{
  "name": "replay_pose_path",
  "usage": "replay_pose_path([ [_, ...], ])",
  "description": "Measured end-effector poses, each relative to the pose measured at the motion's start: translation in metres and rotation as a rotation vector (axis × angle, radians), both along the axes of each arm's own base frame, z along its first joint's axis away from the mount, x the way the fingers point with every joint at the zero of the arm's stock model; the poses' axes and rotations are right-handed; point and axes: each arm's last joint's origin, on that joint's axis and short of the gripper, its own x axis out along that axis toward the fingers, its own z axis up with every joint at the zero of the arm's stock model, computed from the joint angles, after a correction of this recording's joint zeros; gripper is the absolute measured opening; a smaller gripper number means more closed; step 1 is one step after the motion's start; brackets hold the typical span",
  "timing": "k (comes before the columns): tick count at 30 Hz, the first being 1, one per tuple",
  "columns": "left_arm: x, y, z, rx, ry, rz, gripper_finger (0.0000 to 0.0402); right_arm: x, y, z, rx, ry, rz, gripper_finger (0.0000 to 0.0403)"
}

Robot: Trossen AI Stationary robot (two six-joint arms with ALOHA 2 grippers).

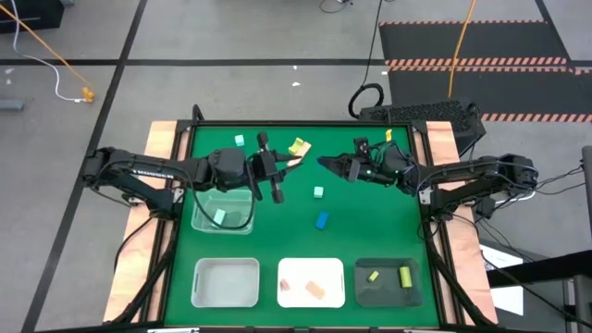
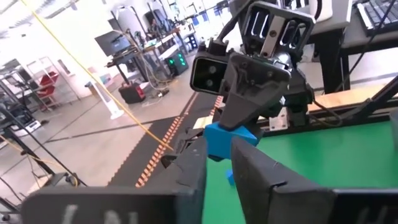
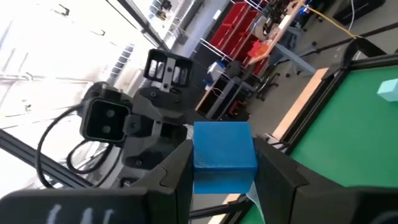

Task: Sort & place blocks by color
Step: Put the bottom right blue block into the gray bin

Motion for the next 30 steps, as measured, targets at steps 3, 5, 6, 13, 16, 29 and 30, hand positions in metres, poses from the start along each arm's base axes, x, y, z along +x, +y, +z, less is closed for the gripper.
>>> replay_pose_path([
  [3, 0.0, 0.0, 0.001, 0.007, -0.005, 0.002, 0.0023, 0.0, -0.002, 0.0, -0.018, 0.004, -0.008, 0.0115],
  [5, 0.0, 0.001, 0.003, -0.007, -0.03, 0.005, 0.0008, -0.001, -0.004, 0.0, -0.02, 0.003, -0.017, 0.0115],
  [6, 0.0, 0.001, 0.003, -0.016, -0.038, 0.007, 0.001, -0.001, -0.005, 0.0, -0.02, 0.003, -0.021, 0.0115],
  [13, 0.0, 0.011, 0.003, -0.01, -0.037, 0.038, 0.0107, -0.002, -0.013, 0.001, -0.006, -0.01, -0.011, 0.0115],
  [16, 0.0, 0.013, 0.003, 0.003, -0.032, 0.036, 0.0162, -0.003, -0.017, 0.001, 0.013, -0.019, -0.014, 0.0115],
  [29, 0.029, 0.013, -0.015, 0.063, -0.096, -0.051, 0.027, 0.016, -0.015, 0.028, 0.007, -0.098, 0.02, 0.0115],
  [30, 0.029, 0.013, -0.013, 0.066, -0.107, -0.047, 0.0271, 0.018, -0.015, 0.031, 0.0, -0.105, 0.026, 0.0115],
])
